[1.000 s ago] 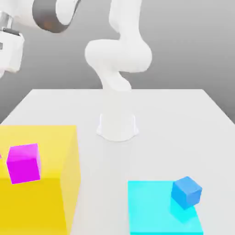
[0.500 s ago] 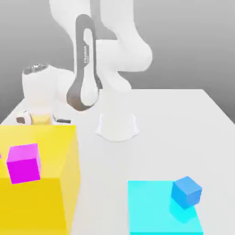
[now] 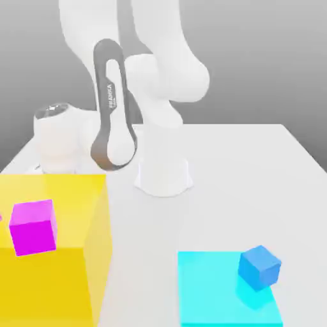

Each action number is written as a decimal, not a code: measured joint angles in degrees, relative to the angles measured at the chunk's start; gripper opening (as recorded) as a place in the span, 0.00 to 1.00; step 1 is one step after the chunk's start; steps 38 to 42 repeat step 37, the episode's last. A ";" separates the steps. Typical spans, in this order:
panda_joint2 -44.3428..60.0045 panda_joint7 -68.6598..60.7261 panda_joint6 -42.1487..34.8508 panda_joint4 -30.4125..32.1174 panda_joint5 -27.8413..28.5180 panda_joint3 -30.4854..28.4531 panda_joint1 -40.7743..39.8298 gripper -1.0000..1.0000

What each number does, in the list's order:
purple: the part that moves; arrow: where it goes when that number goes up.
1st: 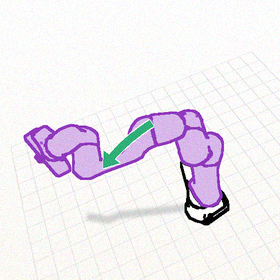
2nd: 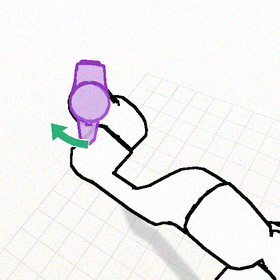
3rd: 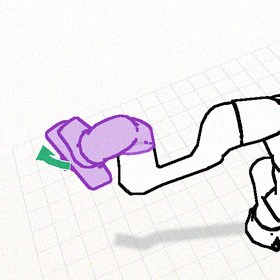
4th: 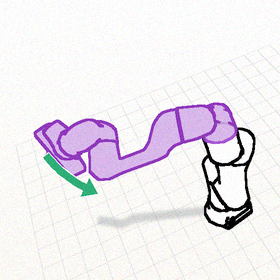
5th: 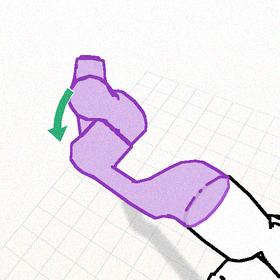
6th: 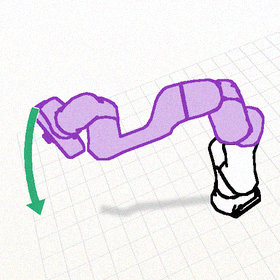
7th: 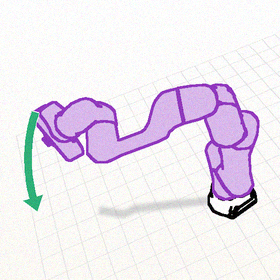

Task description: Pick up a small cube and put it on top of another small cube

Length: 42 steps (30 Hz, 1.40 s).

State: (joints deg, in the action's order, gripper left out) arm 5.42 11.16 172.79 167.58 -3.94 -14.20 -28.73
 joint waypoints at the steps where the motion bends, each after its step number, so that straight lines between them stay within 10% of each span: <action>1: -2.12 2.00 -1.65 0.41 2.85 -0.83 -0.11 0.00; 15: -5.63 18.77 -27.27 -19.56 17.46 -6.10 -14.10 0.00; 29: -9.22 31.50 -54.31 -46.46 3.58 6.83 1.07 0.00; 33: -6.01 30.92 -49.55 -43.80 3.55 6.89 2.06 0.00; 34: -5.34 30.84 -47.99 -42.89 3.47 7.09 1.84 1.00; 42: -5.34 30.84 -47.99 -42.89 3.46 7.09 1.84 1.00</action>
